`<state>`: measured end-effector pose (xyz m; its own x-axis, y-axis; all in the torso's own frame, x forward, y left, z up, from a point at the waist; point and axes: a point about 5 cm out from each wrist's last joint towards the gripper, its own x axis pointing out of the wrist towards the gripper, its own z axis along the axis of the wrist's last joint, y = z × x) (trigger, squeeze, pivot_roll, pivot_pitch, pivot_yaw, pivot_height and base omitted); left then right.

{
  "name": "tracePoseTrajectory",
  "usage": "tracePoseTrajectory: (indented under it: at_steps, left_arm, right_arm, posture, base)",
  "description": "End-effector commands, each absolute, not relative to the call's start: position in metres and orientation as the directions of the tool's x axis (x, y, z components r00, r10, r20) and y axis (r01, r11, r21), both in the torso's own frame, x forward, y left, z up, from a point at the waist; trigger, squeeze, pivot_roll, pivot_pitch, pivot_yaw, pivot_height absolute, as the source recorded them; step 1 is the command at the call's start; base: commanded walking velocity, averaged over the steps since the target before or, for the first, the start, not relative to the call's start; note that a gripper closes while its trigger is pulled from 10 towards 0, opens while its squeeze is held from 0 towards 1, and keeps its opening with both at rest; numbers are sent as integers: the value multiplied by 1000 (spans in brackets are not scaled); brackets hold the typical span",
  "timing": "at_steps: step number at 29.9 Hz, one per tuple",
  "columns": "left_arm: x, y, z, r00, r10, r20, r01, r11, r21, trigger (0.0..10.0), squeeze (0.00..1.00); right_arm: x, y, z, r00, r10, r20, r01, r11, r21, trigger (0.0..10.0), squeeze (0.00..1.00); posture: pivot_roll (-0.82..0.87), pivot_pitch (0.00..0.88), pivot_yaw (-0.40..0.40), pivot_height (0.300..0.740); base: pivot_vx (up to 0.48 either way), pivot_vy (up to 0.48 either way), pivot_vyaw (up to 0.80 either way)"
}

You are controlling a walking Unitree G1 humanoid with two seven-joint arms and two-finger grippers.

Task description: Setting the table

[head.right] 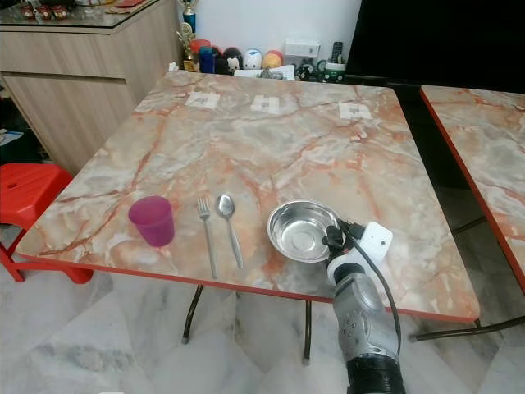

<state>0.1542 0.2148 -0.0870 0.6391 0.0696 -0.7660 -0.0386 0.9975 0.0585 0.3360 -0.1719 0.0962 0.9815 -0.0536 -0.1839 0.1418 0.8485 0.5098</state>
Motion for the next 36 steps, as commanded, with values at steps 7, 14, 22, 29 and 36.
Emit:
tracePoseTrajectory:
  at_steps: [7,14,22,29,36]
  left_arm:
    - [147,214,-90,617,63,-784,-11,997,71,10000,0]
    - [149,213,-89,630,63,-774,-1,997,80,10000,0]
    - [148,214,-89,622,55,-781,34,995,97,10000,0]
    - [147,213,-91,613,51,-789,44,994,98,10000,0]
    - [145,213,-91,607,52,-793,42,994,98,10000,0]
  right_arm:
    - [326,-195,108,974,-217,-62,215,808,549,0,0]
    - [308,-199,124,962,-252,103,165,842,514,10000,0]
    - [305,-201,127,951,-283,126,175,826,535,10000,0]
    - [305,-195,132,952,-263,156,148,843,517,10000,0]
    - [304,-193,132,953,-258,161,146,852,503,10000,0]
  posture:
    - [-4,102,-29,740]
    - [-13,90,-27,740]
    - [-18,76,-23,740]
    - [-17,67,-21,740]
    - [-16,63,-22,740]
  base:
    - [0,0,0]
    - [0,0,0]
    - [0,-48,0]
    - [0,-461,0]
    - [0,-461,0]
